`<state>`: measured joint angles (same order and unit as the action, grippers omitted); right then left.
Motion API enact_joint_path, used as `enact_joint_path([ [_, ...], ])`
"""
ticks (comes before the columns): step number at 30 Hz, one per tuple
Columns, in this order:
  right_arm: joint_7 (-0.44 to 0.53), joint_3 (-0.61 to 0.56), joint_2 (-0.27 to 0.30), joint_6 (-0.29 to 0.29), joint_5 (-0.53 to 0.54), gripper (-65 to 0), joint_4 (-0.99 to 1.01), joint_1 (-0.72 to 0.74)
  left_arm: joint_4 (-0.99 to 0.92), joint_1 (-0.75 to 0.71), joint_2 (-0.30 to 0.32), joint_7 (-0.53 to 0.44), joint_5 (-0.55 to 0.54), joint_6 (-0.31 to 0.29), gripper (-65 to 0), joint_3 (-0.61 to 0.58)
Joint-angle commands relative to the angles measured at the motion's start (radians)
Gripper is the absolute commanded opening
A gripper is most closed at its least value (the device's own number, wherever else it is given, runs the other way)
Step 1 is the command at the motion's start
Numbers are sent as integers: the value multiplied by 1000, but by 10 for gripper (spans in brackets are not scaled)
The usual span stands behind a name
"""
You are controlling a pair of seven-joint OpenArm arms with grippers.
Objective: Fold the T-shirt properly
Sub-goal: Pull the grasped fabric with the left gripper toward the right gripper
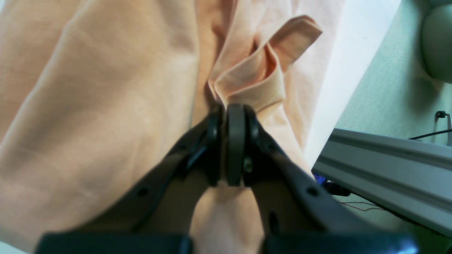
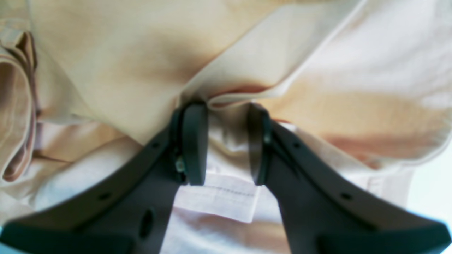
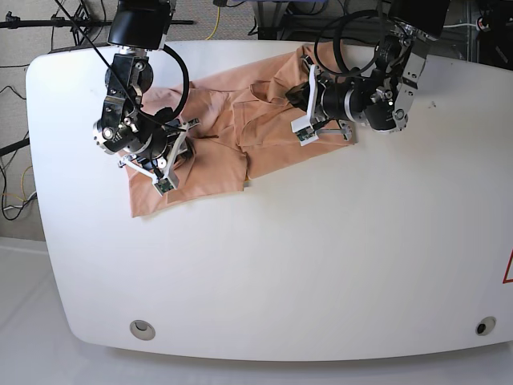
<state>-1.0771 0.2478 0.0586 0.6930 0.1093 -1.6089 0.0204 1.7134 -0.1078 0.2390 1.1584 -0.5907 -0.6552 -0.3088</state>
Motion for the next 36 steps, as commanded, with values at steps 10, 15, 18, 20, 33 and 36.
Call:
enact_joint_path([
  [10, 7, 0, 5, 5, 7, -466, -14, 14, 12, 33, -68, -14, -13, -4, -650, -37],
  [15, 7, 0, 5, 5, 7, -466, -14, 14, 10, 75, -71, -19, -12, -4, -650, -120],
  [18, 7, 0, 5, 5, 7, -466, -14, 14, 10, 79, -71, -54, -12, -1, -650, -163],
  [20, 7, 0, 5, 5, 7, -466, -14, 14, 10, 79, -71, -85, -10, 2, -650, -191],
  [33, 7, 0, 5, 5, 5, -466, -14, 14, -82, 145, -88, -136, -12, 4, -650, -296],
  [36, 7, 0, 5, 5, 3, -466, -14, 14, -105, 150, -105, -136, -10, 4, -650, -293],
])
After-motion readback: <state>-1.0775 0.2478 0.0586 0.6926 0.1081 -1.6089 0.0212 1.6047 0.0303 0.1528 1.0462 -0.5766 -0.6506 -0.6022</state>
